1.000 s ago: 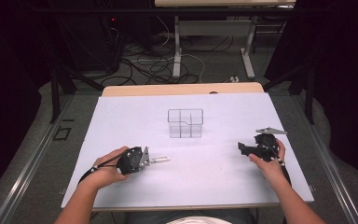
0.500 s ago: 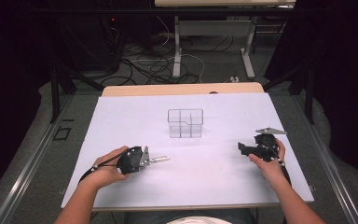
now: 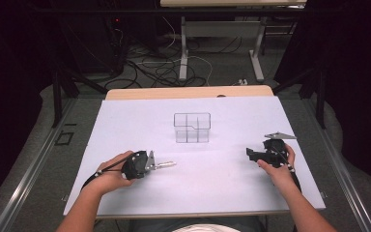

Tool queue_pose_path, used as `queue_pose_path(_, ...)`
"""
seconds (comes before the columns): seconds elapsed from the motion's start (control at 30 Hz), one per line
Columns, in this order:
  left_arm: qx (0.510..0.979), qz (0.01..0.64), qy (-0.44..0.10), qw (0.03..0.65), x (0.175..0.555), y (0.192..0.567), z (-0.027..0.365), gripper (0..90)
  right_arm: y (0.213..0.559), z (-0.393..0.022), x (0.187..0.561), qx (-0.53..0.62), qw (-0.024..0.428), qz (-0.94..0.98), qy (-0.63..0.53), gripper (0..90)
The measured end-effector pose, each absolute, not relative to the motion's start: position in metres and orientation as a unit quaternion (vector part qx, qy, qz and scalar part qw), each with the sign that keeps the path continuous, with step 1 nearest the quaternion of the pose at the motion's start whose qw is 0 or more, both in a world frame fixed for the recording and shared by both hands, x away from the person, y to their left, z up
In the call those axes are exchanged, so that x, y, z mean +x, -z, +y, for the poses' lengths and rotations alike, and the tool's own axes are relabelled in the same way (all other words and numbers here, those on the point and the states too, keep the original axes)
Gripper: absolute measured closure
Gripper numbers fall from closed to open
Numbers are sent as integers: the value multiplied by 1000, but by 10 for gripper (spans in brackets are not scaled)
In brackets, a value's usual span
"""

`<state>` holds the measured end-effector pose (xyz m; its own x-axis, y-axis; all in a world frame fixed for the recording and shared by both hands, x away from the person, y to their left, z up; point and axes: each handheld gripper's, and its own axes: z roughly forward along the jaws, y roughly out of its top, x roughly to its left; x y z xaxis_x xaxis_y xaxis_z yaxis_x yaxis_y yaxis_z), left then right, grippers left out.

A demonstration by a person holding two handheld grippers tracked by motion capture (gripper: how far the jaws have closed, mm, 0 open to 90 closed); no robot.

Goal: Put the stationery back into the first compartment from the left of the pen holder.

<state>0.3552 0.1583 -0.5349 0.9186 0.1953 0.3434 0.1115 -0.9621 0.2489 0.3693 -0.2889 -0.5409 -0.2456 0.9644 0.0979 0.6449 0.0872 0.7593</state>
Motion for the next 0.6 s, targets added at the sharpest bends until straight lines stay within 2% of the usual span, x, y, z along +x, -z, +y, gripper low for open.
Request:
queue_pose_path(0.3, 975, 65, -187, 99, 355, 534, 156, 797, 541, -288, 369, 573, 224, 702, -359, 149)
queue_pose_path(0.6, 973, 87, -179, 115, 357, 528, 159, 798, 540, -288, 369, 570, 222, 701, -367, 154)
